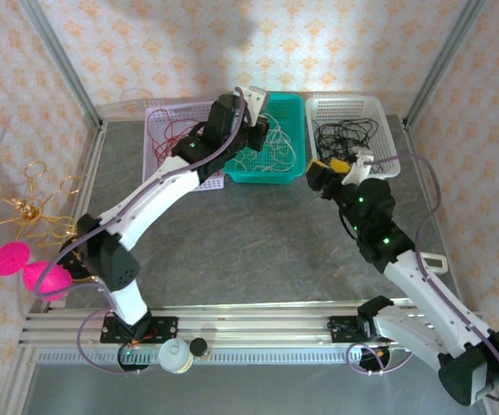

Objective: Untangle the cables

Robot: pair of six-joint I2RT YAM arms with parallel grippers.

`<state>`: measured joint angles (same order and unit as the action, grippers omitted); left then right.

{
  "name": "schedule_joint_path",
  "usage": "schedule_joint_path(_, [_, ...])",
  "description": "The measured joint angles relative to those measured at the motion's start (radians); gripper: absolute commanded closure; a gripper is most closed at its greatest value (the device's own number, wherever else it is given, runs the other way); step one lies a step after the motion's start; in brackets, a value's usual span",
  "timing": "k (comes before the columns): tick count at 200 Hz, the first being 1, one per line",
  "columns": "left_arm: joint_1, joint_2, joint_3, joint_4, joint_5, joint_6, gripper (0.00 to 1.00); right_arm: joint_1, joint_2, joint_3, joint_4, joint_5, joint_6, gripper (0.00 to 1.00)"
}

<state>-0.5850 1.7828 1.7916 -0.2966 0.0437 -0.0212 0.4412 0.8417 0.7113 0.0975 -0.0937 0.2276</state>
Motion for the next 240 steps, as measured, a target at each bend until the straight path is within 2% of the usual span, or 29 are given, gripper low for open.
schedule_joint_path(49, [0.047, 0.331, 0.199, 0.070, 0.000, -0.002, 1.00, 0.000, -0.179, -0.142, -0.198, 0.237, 0.024, 0.28])
schedule_joint_path(62, [0.051, 0.418, 0.253, 0.074, -0.002, -0.010, 0.82, 0.000, -0.224, -0.193, -0.208, 0.304, 0.038, 0.28])
schedule_joint_path(73, [0.055, 0.489, 0.304, 0.077, -0.003, -0.031, 0.57, 0.000, -0.247, -0.239, -0.203, 0.361, 0.050, 0.28])
schedule_joint_path(88, [0.058, 0.574, 0.353, 0.077, -0.008, -0.054, 0.43, -0.002, -0.246, -0.313, -0.156, 0.429, 0.048, 0.26])
schedule_joint_path(106, [0.062, 0.619, 0.347, 0.071, -0.008, -0.088, 0.16, -0.006, -0.209, -0.422, -0.064, 0.491, 0.024, 0.23])
schedule_joint_path(121, [0.061, 0.608, 0.290, 0.077, -0.008, -0.098, 0.08, -0.010, -0.164, -0.481, -0.005, 0.525, -0.014, 0.17])
schedule_joint_path(142, [0.059, 0.502, 0.124, 0.094, -0.028, -0.101, 0.05, -0.035, -0.132, -0.567, 0.210, 0.547, -0.126, 0.11])
schedule_joint_path(161, [0.050, 0.311, -0.092, 0.135, -0.053, -0.101, 0.04, -0.118, -0.061, -0.666, 0.439, 0.514, -0.194, 0.11])
schedule_joint_path(207, [0.052, -0.344, -0.676, 0.349, -0.217, -0.099, 0.05, -0.362, 0.224, -0.684, 0.799, 0.232, -0.199, 0.09])
schedule_joint_path(225, [0.102, -0.562, -0.943, 0.453, -0.278, -0.098, 0.07, -0.413, 0.362, -0.649, 0.921, 0.141, -0.204, 0.10])
schedule_joint_path(240, [0.180, -0.663, -1.133, 0.484, -0.296, -0.105, 0.08, -0.426, 0.452, -0.624, 1.020, 0.084, -0.222, 0.10])
